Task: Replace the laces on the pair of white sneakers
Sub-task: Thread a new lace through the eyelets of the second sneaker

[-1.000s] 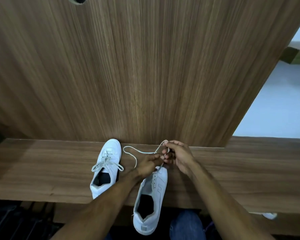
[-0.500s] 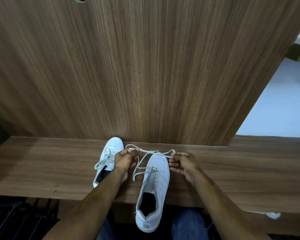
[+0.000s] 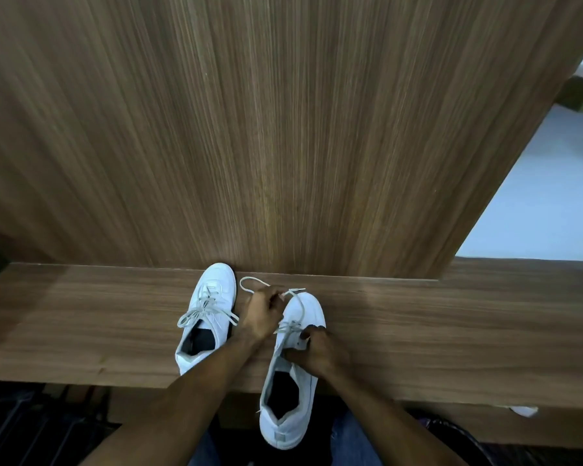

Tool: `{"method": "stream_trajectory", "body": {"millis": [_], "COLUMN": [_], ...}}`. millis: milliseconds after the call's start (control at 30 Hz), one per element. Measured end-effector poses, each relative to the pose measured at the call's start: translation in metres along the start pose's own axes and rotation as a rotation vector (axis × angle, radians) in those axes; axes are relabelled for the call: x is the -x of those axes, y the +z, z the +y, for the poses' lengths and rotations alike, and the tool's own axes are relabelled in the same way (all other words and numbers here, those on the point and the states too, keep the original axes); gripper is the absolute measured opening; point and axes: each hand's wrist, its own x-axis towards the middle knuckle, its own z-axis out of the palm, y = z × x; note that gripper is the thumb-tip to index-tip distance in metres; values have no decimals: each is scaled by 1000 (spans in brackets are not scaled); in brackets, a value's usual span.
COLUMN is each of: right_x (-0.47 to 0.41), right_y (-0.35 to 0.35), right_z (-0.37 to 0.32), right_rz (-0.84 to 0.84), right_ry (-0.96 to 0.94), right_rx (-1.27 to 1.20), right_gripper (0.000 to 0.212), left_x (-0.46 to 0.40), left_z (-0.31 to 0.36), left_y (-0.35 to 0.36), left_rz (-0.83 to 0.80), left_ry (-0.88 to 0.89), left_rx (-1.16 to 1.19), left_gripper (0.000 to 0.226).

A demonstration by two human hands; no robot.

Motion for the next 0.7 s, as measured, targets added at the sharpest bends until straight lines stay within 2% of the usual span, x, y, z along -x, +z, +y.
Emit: {"method": "stream_trajectory", "body": {"millis": [133, 267, 400, 700], "right_x": [-1, -8, -12, -14], "right_y": [2, 0, -1, 5], "right_z": [-7, 4, 18, 31], "right_rz": [28, 32, -3, -12], "right_ry": [52, 117, 103, 114], "right_rx": [30, -127, -324, -517], "right_gripper": [40, 20, 22, 22], "left_x": [15, 23, 24, 26], "left_z": [1, 5, 0, -2], "left_y": [12, 17, 18, 36], "left_rz": [-114, -204, -202, -224], "left_ry": [-48, 24, -13, -67], "left_rx": [-148, -329, -490, -550], "left_gripper": [28, 21, 23, 25]}}
